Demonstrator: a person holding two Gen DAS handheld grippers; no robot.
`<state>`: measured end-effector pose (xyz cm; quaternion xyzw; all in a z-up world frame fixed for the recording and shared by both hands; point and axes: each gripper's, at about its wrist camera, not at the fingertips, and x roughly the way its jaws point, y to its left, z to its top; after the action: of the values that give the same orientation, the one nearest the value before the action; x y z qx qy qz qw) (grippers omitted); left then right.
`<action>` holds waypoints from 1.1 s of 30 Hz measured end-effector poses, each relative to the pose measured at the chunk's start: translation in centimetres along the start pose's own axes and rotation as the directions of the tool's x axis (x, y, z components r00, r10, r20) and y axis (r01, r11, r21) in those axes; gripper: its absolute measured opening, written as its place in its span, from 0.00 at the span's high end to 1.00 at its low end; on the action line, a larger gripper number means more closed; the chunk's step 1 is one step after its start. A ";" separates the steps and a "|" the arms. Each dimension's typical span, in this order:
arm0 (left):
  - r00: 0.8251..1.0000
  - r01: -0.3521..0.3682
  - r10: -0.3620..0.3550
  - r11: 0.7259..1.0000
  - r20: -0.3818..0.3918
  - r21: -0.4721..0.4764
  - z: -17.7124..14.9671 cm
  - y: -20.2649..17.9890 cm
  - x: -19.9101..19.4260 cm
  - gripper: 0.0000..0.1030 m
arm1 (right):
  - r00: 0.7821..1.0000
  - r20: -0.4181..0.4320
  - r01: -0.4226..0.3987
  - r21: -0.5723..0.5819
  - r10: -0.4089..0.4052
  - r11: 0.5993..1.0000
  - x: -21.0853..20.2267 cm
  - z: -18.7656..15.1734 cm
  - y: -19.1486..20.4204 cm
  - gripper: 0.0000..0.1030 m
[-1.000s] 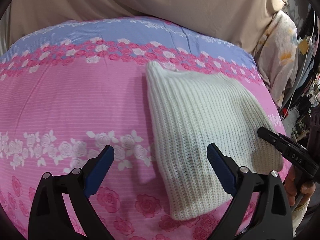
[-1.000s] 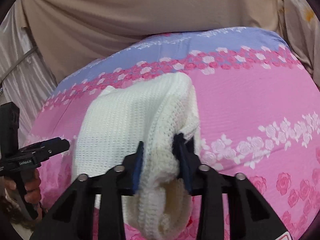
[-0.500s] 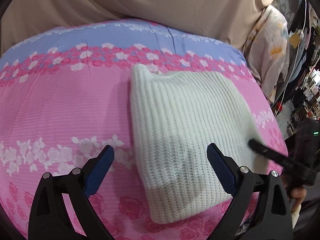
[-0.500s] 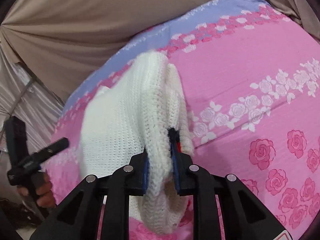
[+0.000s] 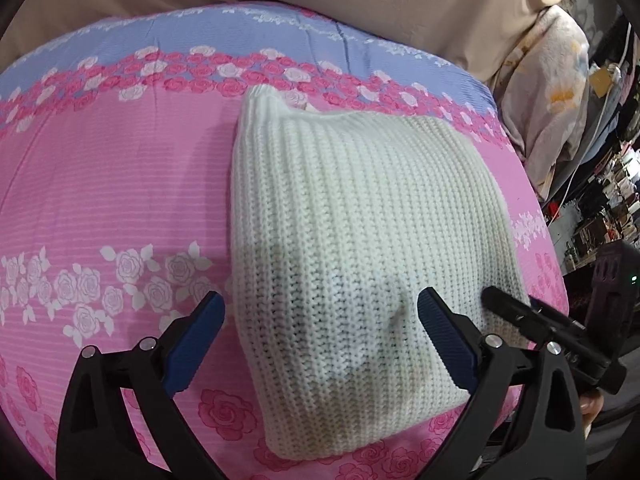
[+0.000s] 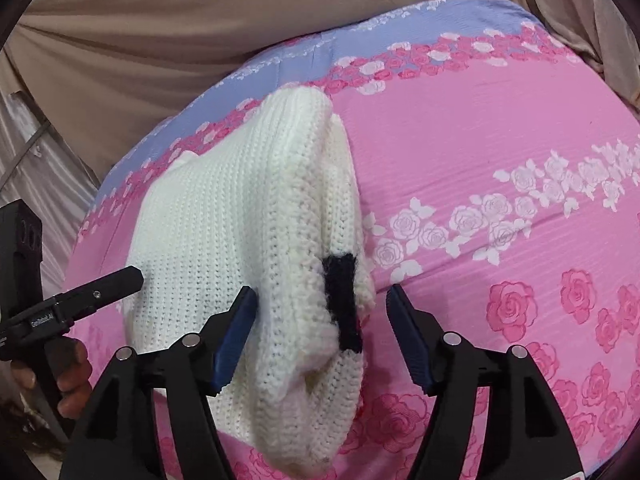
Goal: Fold small clothes
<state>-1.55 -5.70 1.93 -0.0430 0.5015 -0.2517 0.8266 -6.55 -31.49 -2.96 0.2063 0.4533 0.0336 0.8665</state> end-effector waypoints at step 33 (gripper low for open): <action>0.997 0.062 -0.059 0.996 -0.048 0.064 1.9 -1.8 3.4 0.28 | 0.989 -0.014 -0.144 0.014 0.144 0.989 1.0 1.7 1.4 0.56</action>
<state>0.60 -9.20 0.70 -0.0254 0.5102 -0.2938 0.8079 -4.41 -30.50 -2.29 0.2439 0.4438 0.0948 0.8571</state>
